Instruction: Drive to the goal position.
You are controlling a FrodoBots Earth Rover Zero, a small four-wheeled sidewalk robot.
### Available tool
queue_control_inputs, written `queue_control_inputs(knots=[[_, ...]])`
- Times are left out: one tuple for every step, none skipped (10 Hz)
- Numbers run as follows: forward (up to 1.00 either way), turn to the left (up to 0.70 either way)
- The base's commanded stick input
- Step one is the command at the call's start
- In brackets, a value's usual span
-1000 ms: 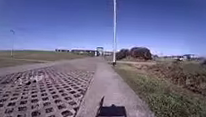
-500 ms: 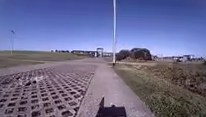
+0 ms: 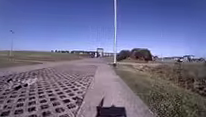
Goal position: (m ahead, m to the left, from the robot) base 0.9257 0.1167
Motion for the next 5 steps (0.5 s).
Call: queue_control_inputs(knots=[[0.0, 0.0], [0.0, 0.0], [0.0, 0.0], [0.0, 0.0], [0.0, 0.0]])
